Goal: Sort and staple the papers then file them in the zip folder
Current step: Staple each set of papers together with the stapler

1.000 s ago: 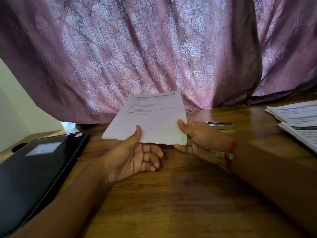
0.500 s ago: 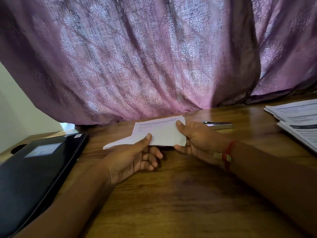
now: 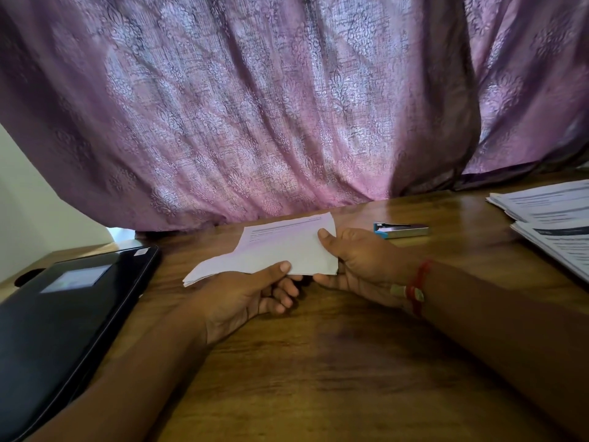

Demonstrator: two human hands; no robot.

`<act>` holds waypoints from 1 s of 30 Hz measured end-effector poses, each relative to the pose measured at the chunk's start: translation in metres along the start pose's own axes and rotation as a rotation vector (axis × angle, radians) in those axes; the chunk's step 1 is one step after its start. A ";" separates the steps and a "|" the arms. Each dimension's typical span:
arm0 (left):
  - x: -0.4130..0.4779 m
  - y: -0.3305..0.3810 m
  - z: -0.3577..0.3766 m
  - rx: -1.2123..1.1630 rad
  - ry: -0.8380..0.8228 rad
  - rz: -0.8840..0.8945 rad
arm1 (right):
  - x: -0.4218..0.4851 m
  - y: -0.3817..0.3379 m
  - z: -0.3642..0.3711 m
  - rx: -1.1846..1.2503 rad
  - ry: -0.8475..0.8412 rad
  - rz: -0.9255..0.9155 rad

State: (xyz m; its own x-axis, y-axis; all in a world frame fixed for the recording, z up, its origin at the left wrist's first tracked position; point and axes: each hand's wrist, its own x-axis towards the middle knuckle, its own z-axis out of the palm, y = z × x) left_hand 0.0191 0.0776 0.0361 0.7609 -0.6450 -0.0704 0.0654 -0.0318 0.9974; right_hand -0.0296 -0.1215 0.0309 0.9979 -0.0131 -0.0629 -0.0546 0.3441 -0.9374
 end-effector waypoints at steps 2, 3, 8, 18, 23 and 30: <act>0.000 0.001 0.000 -0.017 0.009 -0.001 | 0.000 -0.001 0.000 0.004 -0.021 0.005; 0.000 0.001 0.000 -0.025 0.016 -0.001 | 0.000 -0.002 -0.001 0.006 -0.036 0.010; 0.001 0.003 -0.002 -0.062 0.046 0.004 | -0.004 -0.006 -0.005 -0.053 -0.132 0.080; 0.003 0.000 -0.002 -0.037 0.056 -0.012 | -0.002 0.001 -0.002 -0.136 -0.098 0.061; 0.001 0.000 0.000 -0.021 0.057 -0.007 | -0.002 0.004 0.001 -0.172 -0.046 0.027; 0.001 0.004 0.000 -0.035 0.093 -0.012 | -0.006 -0.002 -0.003 -0.187 -0.117 0.130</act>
State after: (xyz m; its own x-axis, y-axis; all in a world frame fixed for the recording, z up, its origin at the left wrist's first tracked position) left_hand 0.0200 0.0771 0.0398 0.8164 -0.5712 -0.0849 0.0959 -0.0109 0.9953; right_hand -0.0354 -0.1250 0.0324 0.9785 0.1330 -0.1575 -0.1775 0.1556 -0.9717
